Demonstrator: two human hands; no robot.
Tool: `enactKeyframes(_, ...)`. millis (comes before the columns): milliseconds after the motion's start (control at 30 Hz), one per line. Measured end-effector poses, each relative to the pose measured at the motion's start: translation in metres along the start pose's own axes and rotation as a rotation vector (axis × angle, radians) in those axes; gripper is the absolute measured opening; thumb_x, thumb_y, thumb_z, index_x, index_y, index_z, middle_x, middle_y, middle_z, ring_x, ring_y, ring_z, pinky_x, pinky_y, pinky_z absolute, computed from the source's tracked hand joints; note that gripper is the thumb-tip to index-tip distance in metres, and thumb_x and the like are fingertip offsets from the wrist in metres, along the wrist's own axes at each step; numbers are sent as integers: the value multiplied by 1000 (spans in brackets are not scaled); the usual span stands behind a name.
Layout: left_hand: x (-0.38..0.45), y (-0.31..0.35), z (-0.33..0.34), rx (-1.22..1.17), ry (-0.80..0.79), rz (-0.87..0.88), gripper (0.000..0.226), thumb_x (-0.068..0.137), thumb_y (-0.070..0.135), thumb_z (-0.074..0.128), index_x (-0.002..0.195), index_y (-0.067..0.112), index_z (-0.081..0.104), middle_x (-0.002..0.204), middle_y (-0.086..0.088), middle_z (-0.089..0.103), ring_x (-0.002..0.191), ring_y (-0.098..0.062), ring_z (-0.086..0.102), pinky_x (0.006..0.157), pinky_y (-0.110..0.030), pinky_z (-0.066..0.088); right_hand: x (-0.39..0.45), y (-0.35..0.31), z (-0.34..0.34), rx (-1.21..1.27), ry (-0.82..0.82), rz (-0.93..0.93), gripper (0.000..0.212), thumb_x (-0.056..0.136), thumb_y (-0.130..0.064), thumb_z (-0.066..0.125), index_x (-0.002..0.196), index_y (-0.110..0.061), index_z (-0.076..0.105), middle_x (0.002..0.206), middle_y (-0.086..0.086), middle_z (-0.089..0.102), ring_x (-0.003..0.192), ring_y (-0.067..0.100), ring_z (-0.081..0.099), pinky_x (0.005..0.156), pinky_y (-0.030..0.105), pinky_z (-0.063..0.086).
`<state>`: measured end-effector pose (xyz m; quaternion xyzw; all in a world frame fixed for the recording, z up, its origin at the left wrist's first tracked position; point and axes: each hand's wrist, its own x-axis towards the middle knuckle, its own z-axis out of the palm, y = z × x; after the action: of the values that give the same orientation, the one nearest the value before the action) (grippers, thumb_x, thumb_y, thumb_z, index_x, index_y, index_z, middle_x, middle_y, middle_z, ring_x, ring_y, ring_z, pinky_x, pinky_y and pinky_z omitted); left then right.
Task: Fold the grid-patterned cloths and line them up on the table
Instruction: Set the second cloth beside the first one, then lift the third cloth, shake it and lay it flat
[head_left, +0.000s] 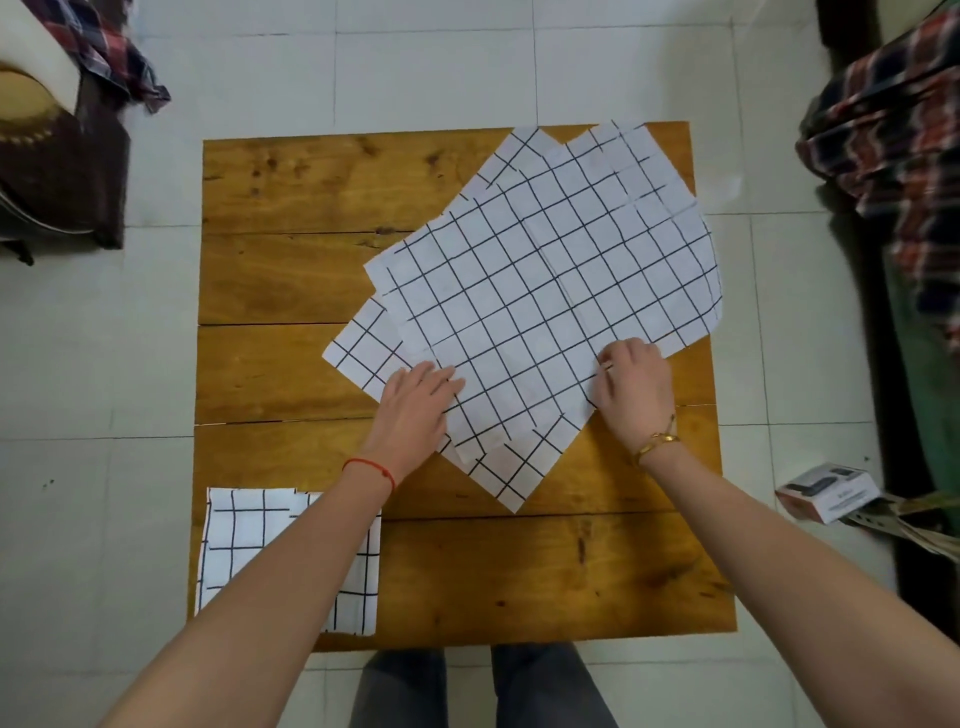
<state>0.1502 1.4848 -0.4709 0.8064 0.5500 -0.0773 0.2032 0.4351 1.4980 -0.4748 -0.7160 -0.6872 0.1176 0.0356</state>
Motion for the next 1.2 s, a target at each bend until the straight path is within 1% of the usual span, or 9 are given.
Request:
enactKeyframes(133, -8, 7, 7, 38, -64, 7, 50, 96, 18, 48, 144, 26, 39, 154, 4, 32, 143, -20, 23, 118, -44, 17, -24, -47, 10, 189, -133, -155, 11, 87, -26, 60, 91, -15, 60, 87, 0, 57, 81, 17, 50, 72, 31, 45)
enactKeyframes(267, -20, 13, 11, 53, -52, 39, 52, 93, 15, 53, 143, 25, 41, 152, 2, 36, 142, -23, 27, 117, -44, 18, -49, -85, 28, 268, -208, -230, 24, 79, -30, 72, 90, -14, 58, 87, 2, 58, 80, 21, 52, 70, 33, 45)
enactKeyframes(433, -34, 15, 17, 17, -56, 91, 58, 88, 6, 56, 141, 24, 44, 149, 1, 41, 140, -25, 31, 117, -43, 21, -69, -109, 44, 60, -308, -252, 51, 65, -46, 79, 96, -13, 55, 92, 5, 57, 83, 22, 52, 72, 34, 48)
enactKeyframes(533, -40, 15, 19, 13, -46, 100, 56, 89, 7, 56, 141, 24, 44, 147, 1, 44, 139, -24, 33, 116, -42, 24, -79, -103, 48, -22, -352, -247, 58, 56, -45, 85, 95, -13, 56, 92, 6, 57, 82, 23, 54, 71, 33, 49)
enactKeyframes(733, -41, 6, 13, 11, 37, 63, 53, 84, 6, 62, 134, 20, 51, 137, -1, 51, 131, -24, 41, 110, -40, 31, -86, -81, 54, 12, -310, -274, 22, 73, -16, 75, 87, -14, 58, 90, 3, 57, 82, 21, 52, 70, 32, 49)
enactKeyframes(833, -37, 0, 7, -9, 43, 71, 54, 81, 7, 63, 133, 20, 52, 136, -1, 51, 130, -23, 41, 110, -40, 31, -84, -66, 47, 217, -349, -220, 5, 88, -16, 59, 90, -14, 55, 92, 2, 56, 85, 20, 48, 73, 34, 45)
enactKeyframes(1000, -30, 2, -5, -31, 49, 103, 49, 81, 17, 68, 128, 25, 56, 137, 1, 50, 132, -22, 38, 112, -41, 28, -77, -49, 14, 607, -321, -38, 3, 92, -22, 57, 89, -21, 57, 82, -6, 58, 78, 11, 50, 66, 21, 40)
enactKeyframes(1133, -21, 17, -19, -101, 132, 103, 22, 87, 26, 64, 109, 25, 68, 127, 4, 55, 126, -19, 41, 109, -40, 31, -74, -37, -13, 721, -279, 13, 3, 91, -22, 59, 89, -23, 58, 81, -8, 61, 78, 10, 57, 67, 25, 46)
enactKeyframes(1200, -16, 29, -29, -137, 160, 94, 14, 91, 29, 60, 98, 24, 70, 119, 5, 59, 120, -17, 44, 106, -38, 32, -75, -33, -26, 759, -256, 30, 4, 92, -23, 58, 89, -23, 56, 79, -12, 59, 70, 8, 54, 62, 22, 43)
